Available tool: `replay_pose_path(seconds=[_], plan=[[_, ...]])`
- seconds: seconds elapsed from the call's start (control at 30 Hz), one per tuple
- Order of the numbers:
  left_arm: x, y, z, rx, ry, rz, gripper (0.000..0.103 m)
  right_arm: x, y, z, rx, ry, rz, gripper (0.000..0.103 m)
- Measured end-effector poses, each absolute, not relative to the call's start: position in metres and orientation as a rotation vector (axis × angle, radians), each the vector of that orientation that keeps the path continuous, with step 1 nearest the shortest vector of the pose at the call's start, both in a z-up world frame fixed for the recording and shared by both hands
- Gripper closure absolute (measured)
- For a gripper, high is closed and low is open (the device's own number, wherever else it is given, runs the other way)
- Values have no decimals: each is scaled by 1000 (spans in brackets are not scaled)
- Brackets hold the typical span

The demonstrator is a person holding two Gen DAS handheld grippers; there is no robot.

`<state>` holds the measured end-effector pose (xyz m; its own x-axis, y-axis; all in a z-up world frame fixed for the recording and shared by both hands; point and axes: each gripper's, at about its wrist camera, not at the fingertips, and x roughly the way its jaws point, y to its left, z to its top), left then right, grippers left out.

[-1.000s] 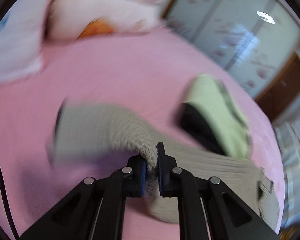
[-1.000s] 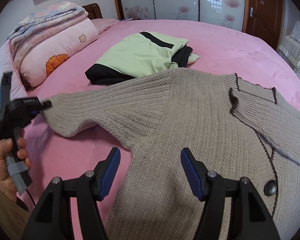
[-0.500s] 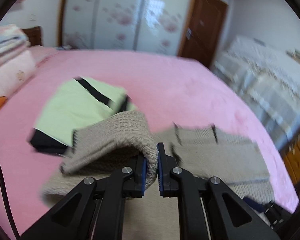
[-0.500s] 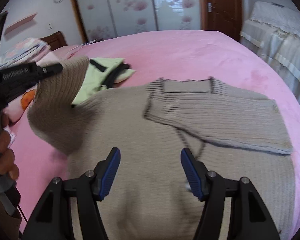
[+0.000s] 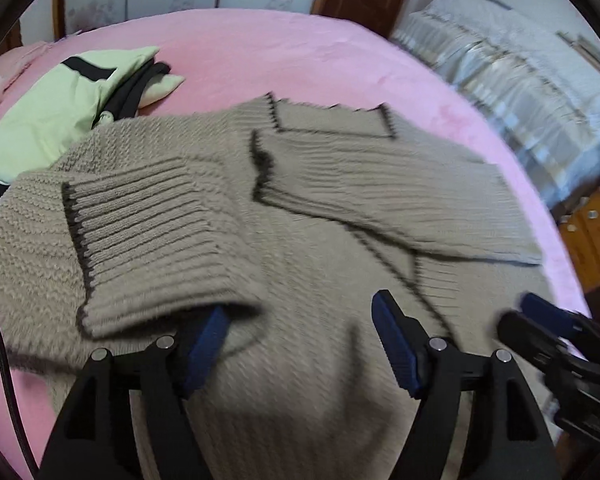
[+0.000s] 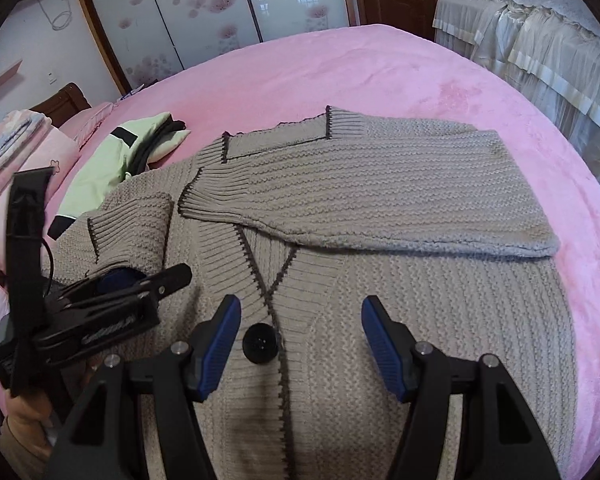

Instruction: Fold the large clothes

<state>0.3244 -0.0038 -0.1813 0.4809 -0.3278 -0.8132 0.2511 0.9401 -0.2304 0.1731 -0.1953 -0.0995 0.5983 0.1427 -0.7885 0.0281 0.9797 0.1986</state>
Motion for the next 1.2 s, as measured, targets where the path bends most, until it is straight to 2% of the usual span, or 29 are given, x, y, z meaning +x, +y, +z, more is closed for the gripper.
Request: replay_pose_path(seconds=[0.13,0.2,0.27,0.43,0.8,1.0,1.2], plan=[[299,10,-150,-132,953,-371,31,174,-187,-87,208,891,109,40],[284,30,-127,-166,917,-362,28,175,-181,-79,198,873,131,40],[270,52,-116,-192,884,-307,18,177,-170,-70,171,854,164,40],[242,109,-108,-200,838,-89,17,184,-137,-56,86,825,244,40],[257,188,-176,-309,968,141,17,197,-35,-79,-327,790,402,40],[282,199,-208,-424,1021,145,17,211,10,-108,-575,773,388,40],[298,203,-217,-443,1021,157,17,226,41,-142,-800,757,332,43]])
